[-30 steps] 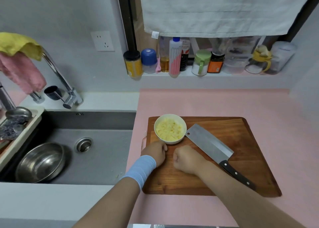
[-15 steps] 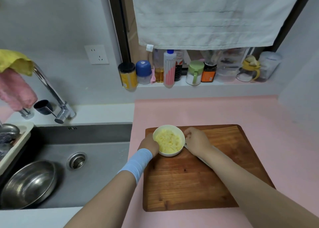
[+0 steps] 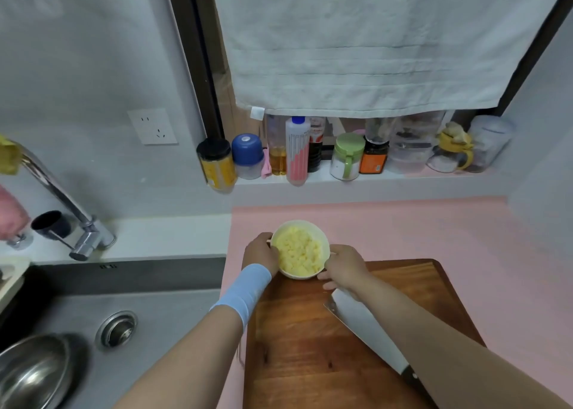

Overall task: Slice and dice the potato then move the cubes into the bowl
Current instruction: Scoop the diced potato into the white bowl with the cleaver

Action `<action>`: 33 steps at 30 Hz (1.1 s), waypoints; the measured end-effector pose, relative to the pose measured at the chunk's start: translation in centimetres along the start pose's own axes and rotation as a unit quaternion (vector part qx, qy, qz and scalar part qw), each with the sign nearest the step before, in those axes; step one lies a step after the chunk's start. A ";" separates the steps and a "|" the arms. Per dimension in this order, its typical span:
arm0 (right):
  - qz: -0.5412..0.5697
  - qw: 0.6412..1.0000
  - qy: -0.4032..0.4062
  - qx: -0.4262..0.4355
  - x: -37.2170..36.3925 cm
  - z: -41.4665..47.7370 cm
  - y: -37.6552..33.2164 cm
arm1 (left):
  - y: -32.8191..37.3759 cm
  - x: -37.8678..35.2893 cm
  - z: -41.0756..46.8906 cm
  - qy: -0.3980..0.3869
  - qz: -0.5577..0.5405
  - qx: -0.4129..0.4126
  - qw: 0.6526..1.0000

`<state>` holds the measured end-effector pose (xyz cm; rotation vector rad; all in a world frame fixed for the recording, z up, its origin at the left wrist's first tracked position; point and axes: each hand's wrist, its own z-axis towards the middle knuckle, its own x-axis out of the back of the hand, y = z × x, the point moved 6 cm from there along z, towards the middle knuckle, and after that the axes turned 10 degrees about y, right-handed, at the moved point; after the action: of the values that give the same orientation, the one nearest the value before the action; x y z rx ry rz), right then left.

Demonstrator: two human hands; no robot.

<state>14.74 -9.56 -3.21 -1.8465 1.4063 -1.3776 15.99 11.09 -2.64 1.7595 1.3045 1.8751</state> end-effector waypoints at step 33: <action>-0.490 0.867 -0.072 0.055 12.1 -8.5 14.8 | 1.4 -14.3 -14.7 -0.141 0.116 -0.321 0.929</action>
<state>0.24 -24.34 -6.23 -2.6433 0.2180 -1.6099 6.74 -6.09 -9.14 1.7612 0.3213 1.7845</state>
